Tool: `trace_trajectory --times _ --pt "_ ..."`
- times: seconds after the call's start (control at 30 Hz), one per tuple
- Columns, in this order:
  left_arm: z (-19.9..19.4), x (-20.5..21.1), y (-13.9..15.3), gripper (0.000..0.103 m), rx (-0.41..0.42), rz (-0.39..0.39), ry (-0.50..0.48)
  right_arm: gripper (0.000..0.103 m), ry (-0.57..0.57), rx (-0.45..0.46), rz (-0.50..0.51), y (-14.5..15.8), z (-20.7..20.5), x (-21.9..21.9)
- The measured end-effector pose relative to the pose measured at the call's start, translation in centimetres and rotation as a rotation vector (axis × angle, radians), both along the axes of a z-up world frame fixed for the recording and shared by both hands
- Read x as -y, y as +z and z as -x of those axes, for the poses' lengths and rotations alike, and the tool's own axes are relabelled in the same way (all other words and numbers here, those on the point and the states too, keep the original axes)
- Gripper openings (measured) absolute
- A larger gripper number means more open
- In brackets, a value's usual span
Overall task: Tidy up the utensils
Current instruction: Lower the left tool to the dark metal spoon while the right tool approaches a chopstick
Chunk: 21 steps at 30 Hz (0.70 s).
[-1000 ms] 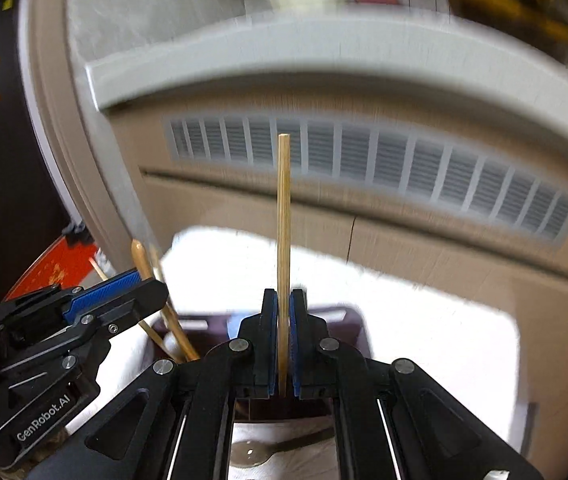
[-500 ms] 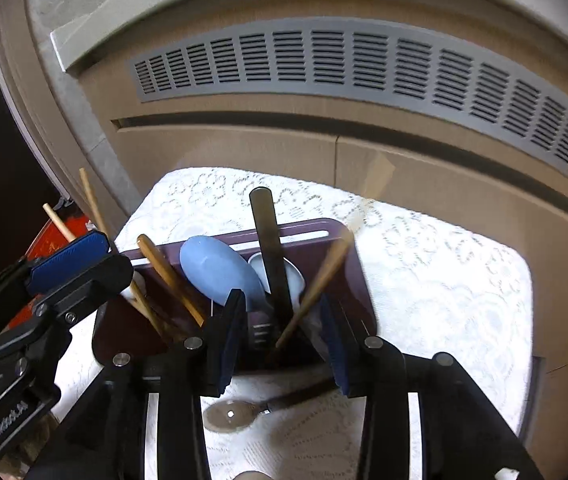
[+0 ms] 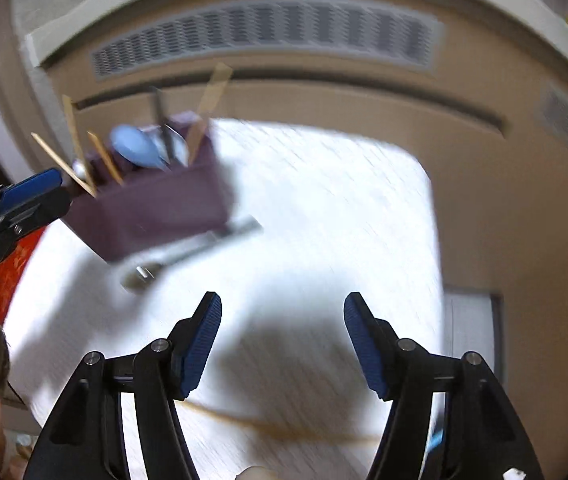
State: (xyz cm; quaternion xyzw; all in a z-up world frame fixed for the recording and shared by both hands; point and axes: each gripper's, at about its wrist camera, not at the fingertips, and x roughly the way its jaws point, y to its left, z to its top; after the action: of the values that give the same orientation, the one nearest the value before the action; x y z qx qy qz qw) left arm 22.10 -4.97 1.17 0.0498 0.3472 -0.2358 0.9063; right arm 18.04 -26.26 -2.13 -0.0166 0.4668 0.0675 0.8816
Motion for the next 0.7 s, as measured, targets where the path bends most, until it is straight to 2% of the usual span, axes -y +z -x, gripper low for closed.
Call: trace_trajectory --times 0.17,0.27,0.4,0.6,0.7 --pt "-1.8 2.8 -3.7 0.048 -0.088 -0.079 -0.019 0.061 -0.129 -0.076 -0.035 -3.4 3.2 4.1" --pt "-2.7 3.8 -5.3 0.048 -0.106 -0.118 -0.008 0.061 -0.209 -0.114 -0.103 -5.1 5.0 6.0" --pt "-3.6 4.2 -6.8 0.048 -0.138 -0.138 0.000 0.061 -0.236 -0.117 -0.183 -6.0 7.0 6.6" --pt "-4.6 3.6 -7.9 0.048 -0.179 -0.127 0.015 0.061 -0.251 -0.111 -0.214 -6.3 5.5 5.9" --pt "-5.1 3.2 -8.6 0.048 -0.222 -0.098 0.011 0.061 -0.265 -0.096 -0.193 -6.6 4.0 5.3"
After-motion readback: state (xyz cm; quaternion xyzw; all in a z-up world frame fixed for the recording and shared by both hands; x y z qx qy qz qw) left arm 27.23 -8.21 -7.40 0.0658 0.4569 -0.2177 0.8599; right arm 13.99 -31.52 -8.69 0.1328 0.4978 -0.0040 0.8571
